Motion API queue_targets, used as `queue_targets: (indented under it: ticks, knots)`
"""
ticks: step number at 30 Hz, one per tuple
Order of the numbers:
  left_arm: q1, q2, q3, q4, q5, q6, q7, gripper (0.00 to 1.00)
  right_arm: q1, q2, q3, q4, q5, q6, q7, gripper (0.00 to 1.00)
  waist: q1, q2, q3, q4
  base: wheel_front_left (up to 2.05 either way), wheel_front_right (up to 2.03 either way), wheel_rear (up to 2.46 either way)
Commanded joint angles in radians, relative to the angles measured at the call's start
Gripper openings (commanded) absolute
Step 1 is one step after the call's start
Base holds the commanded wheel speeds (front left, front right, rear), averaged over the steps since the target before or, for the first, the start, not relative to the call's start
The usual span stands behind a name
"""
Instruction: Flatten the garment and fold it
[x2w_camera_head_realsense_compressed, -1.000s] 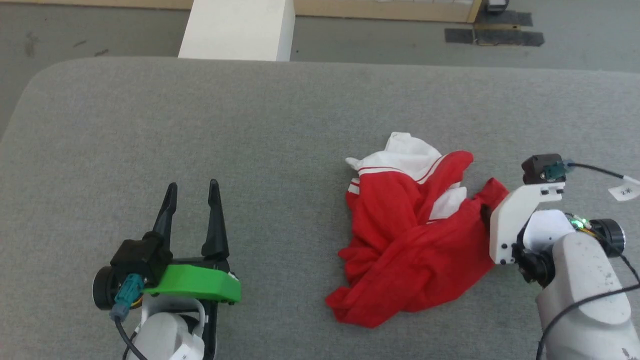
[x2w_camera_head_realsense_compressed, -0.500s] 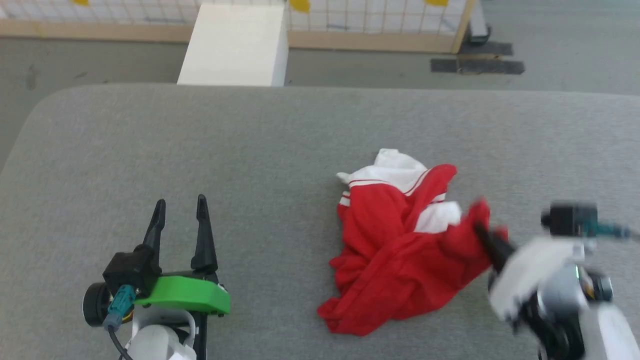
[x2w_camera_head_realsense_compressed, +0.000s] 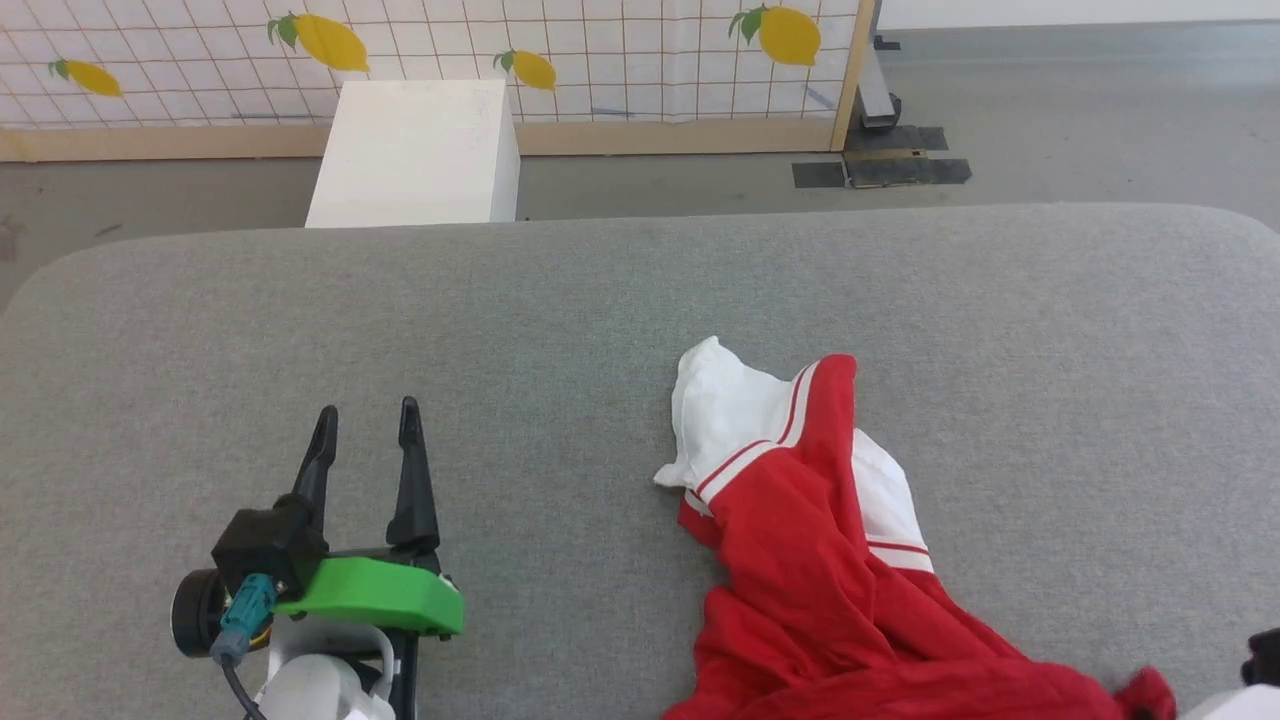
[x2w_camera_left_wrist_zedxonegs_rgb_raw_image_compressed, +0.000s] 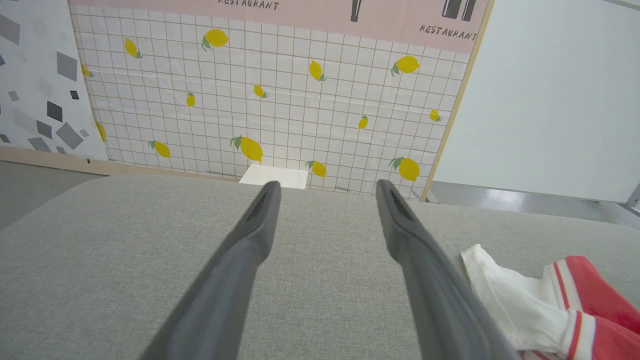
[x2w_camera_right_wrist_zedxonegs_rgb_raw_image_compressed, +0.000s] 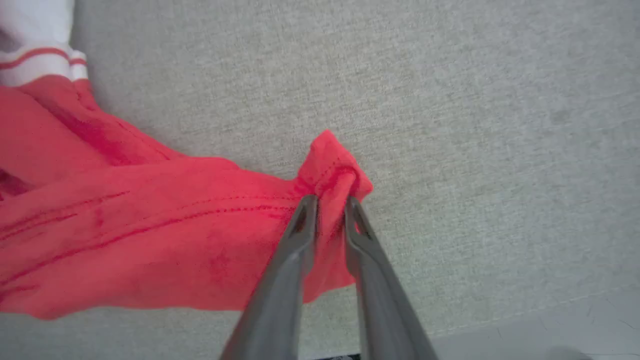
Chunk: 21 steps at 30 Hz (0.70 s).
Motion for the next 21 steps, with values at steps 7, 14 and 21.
queue_targets:
  ticks: [7, 14, 21]
  knots:
    - [0.018, -0.003, -0.01, 0.023, -0.006, -0.011, -0.004, 1.0, -0.134, 0.0, 0.048, 0.034, -0.007, -0.002, -0.357, 1.0, 0.0, -0.0001, -0.003, 0.024, 0.0, 0.0, 0.0]
    - [0.016, -0.003, -0.026, 0.033, -0.023, -0.009, -0.004, 1.0, -0.246, 0.0, 0.219, 0.082, -0.014, -0.002, -0.554, 1.0, 0.0, -0.0001, 0.002, 0.051, 0.0, 0.0, 0.0]
    - [-0.026, -0.003, -0.109, 0.086, -0.067, -0.008, -0.004, 1.0, -0.32, 0.0, 0.301, 0.124, -0.017, -0.002, -0.603, 1.0, 0.0, -0.0001, 0.008, 0.092, 0.0, 0.0, 0.0]
